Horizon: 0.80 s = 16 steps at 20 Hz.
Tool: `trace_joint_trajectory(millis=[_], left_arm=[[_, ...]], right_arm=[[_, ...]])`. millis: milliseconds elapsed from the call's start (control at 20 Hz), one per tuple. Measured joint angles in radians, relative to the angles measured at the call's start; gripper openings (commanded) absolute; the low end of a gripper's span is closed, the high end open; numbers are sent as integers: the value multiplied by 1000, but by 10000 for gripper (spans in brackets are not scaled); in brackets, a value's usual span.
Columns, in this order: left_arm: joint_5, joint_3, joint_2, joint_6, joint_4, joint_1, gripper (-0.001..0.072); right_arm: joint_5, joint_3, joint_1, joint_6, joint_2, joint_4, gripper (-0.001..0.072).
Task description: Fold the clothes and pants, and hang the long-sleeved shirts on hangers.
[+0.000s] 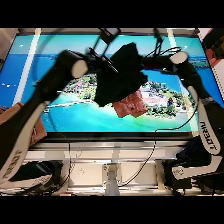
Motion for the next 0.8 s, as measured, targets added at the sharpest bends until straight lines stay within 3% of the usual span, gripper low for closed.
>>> trace_joint_trajectory(millis=[250, 600, 800], left_arm=[[11, 0, 121, 0, 8, 37, 37], [16, 0, 155, 0, 9, 57, 36], [16, 0, 158, 0, 10, 73, 36]], right_arm=[[-2, 51, -192, 133, 69, -79, 34], [-3, 88, -610, 280, 158, -127, 35], [103, 87, -850, 394, 188, -340, 34]])
